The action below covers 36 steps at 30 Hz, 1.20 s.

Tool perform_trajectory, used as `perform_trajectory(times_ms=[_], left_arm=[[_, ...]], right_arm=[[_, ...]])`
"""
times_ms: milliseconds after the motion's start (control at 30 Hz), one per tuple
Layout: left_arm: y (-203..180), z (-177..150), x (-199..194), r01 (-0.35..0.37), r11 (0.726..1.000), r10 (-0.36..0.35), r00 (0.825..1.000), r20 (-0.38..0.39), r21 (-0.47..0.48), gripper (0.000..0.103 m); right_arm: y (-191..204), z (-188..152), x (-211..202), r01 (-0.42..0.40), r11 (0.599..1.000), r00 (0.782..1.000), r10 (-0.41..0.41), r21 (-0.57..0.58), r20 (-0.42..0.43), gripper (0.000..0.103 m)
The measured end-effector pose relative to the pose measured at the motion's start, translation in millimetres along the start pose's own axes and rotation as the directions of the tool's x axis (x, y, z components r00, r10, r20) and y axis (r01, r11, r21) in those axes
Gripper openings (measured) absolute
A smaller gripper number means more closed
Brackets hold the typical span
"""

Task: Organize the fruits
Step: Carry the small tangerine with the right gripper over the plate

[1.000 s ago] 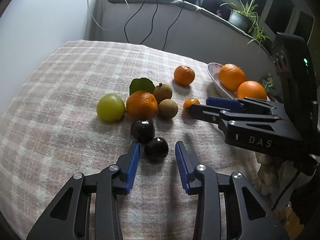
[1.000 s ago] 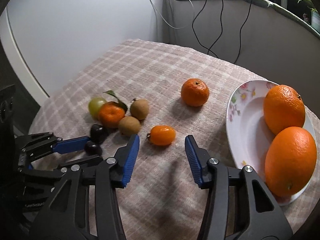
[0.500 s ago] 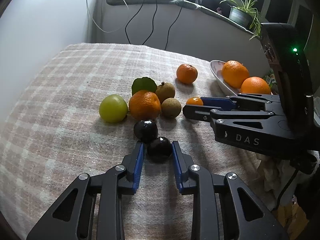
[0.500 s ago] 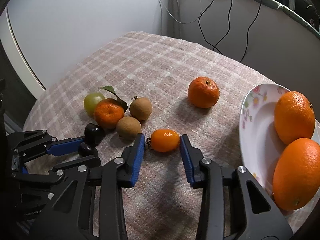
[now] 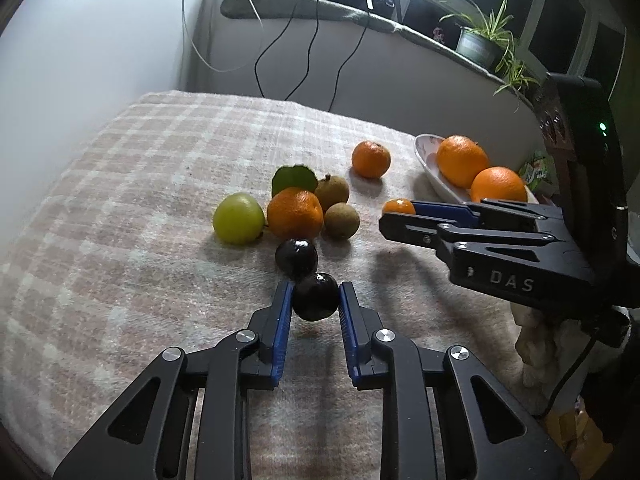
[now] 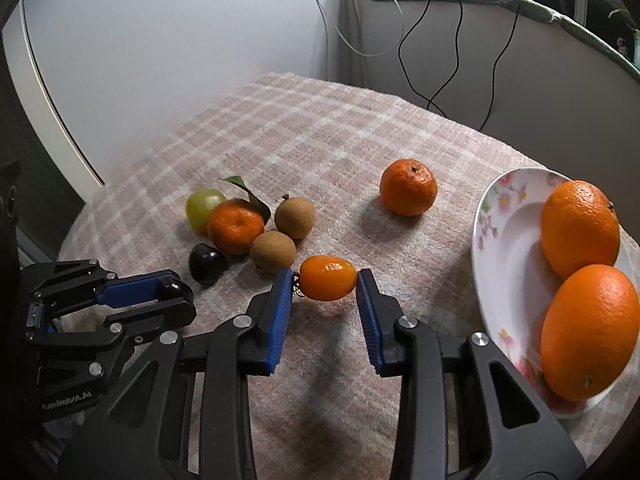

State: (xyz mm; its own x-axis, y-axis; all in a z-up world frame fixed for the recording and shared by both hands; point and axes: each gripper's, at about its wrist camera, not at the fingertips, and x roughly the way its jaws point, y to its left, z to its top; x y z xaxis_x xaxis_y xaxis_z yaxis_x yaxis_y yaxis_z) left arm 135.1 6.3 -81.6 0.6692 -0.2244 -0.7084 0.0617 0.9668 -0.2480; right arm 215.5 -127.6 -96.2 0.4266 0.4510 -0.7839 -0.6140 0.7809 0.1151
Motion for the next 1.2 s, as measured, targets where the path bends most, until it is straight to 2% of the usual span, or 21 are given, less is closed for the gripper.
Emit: perform_trajectory(times_ms=[167,333,633,967,1200], left_arm=[[-7.4,9.2,-8.2,0.026,1.0,-0.027,0.999,0.026,0.01,0.022],[-23.8,19.8,-3.6,0.059,0.998,-0.06,0.998,0.03,0.039,0.022],[-56.3,42.1,10.2,0.116,0.989,-0.119,0.992,0.036,0.097,0.022],[-98.0,69.6,38.0,0.173,0.972,-0.179,0.983,0.027,0.157,0.022],[-115.9,78.4,57.5,0.182,0.966,-0.187,0.982,0.011,0.184,0.022]], right_arm=[[-4.9,-5.3,-29.1,-0.026,0.999,0.998,0.025,0.032,0.052,0.034],[-16.9,-10.8,-59.2,-0.016,0.998,0.995,0.011,0.054,0.098,0.034],[-59.1,-21.5,-108.6,0.054,0.992,0.983,-0.073,0.116,0.171,0.034],[-111.5,-34.5,-133.0,0.117,0.973,0.969,-0.156,0.2,0.191,0.034],[-145.8,-38.4,-121.4,0.149,0.957,0.967,-0.193,0.249,0.164,0.034]])
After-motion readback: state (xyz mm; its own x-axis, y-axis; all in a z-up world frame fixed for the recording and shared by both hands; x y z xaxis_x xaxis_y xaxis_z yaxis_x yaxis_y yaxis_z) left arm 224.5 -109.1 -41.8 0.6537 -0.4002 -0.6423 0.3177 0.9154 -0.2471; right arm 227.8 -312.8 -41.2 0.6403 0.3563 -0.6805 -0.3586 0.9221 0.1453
